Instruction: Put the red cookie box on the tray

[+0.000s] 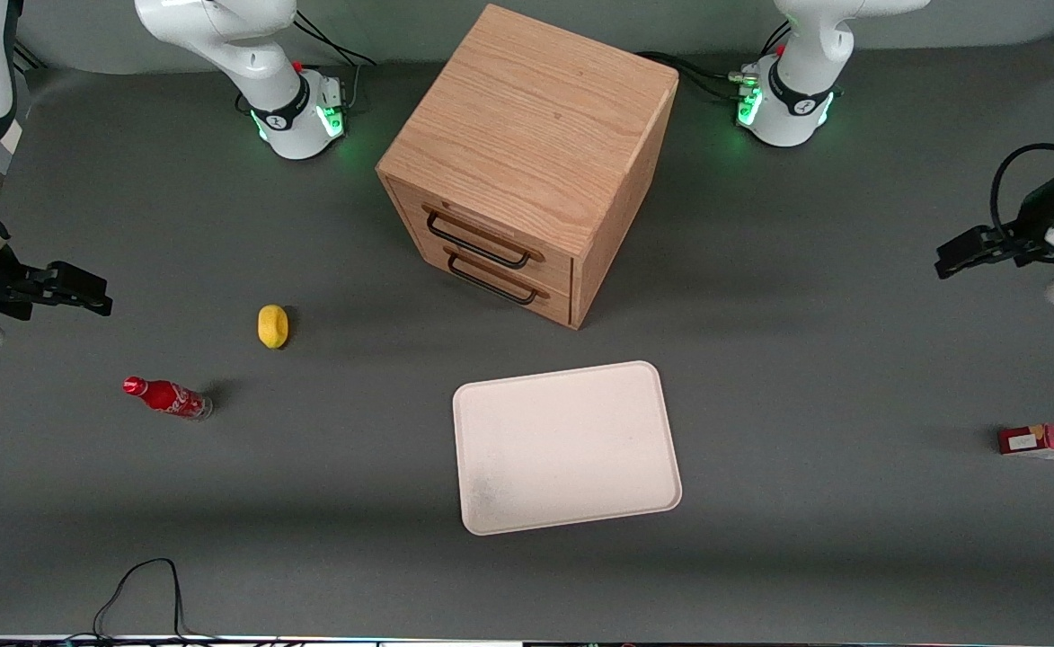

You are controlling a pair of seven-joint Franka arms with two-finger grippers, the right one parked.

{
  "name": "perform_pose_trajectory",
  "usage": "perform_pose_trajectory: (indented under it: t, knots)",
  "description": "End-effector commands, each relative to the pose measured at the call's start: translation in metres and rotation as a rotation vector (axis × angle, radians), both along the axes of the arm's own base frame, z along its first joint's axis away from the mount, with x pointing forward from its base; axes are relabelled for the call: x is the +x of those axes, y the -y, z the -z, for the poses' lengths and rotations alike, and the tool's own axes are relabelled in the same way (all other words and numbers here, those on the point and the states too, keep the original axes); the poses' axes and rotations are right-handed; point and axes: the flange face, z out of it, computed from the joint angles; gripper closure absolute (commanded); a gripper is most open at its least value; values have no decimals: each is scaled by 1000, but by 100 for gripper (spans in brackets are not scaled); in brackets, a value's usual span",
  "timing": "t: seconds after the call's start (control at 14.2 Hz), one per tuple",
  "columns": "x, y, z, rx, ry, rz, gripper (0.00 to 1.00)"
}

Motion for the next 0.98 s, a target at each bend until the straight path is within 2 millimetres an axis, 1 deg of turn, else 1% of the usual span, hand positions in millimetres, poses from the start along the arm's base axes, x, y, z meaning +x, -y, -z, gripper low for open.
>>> perform_pose_trajectory:
  t: [0.0, 0.07, 0.21, 0.35, 0.7, 0.91]
  knots:
    - [11, 1, -11, -7, -44, -7, 0]
    - [12, 7, -16, -4, -44, 2, 0]
    - [11, 11, -20, 0, -44, -4, 0]
    - [12, 12, -22, 8, -37, 0, 0]
    - [12, 6, -22, 0, -37, 10, 0]
    - [13, 13, -31, 7, -20, 16, 0]
